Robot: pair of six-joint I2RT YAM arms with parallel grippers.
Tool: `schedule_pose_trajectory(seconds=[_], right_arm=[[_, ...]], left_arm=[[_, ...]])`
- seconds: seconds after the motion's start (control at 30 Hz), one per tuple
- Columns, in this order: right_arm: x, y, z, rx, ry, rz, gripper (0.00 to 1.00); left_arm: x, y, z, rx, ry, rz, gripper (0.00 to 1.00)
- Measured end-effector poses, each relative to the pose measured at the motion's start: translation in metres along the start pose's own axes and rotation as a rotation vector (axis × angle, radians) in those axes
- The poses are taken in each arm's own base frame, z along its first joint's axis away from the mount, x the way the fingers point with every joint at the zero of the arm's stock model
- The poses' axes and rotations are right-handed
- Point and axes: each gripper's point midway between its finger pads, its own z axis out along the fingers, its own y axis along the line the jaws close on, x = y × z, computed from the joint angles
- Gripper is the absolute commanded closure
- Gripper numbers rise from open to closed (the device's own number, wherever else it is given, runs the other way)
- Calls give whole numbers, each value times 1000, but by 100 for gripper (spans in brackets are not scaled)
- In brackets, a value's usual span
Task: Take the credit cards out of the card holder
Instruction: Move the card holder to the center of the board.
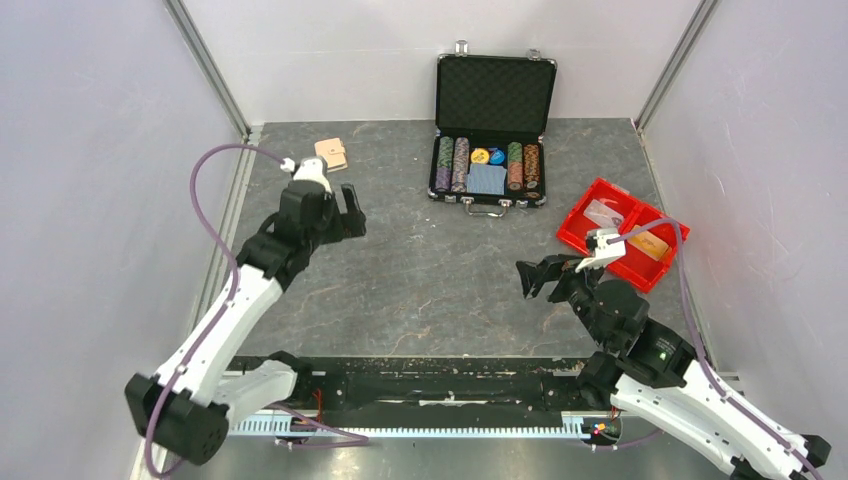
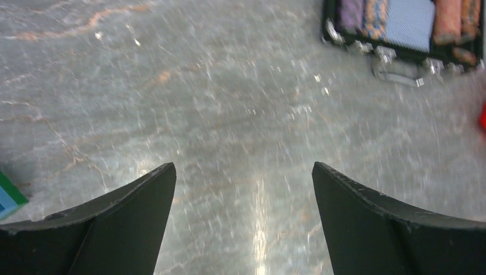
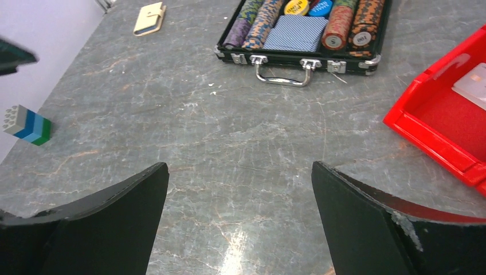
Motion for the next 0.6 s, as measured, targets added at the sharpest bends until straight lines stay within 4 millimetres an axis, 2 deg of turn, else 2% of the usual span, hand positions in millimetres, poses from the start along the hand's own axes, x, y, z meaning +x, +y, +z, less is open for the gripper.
schedule_pose_trajectory(seconds=[0.1,0.23,0.33,0.5,0.6], right_arm=[[-1,6,2,-31,-13,3,2],[0,17,4,-85,-7,-4,2],[6,25,9,-117,23,-23,2],[15,34,10,-162,63,-46,2],[16,38,9,-190,72,-60,2]], left_arm=[[-23,15,30,-50,13,-79,12],[-40,52,76,-126,16,-212,20],[-45,79,114,-152,27,-348,26],[-41,119,177,-208,43,-505,30],[-41,131,213,-223,44,-557,31]])
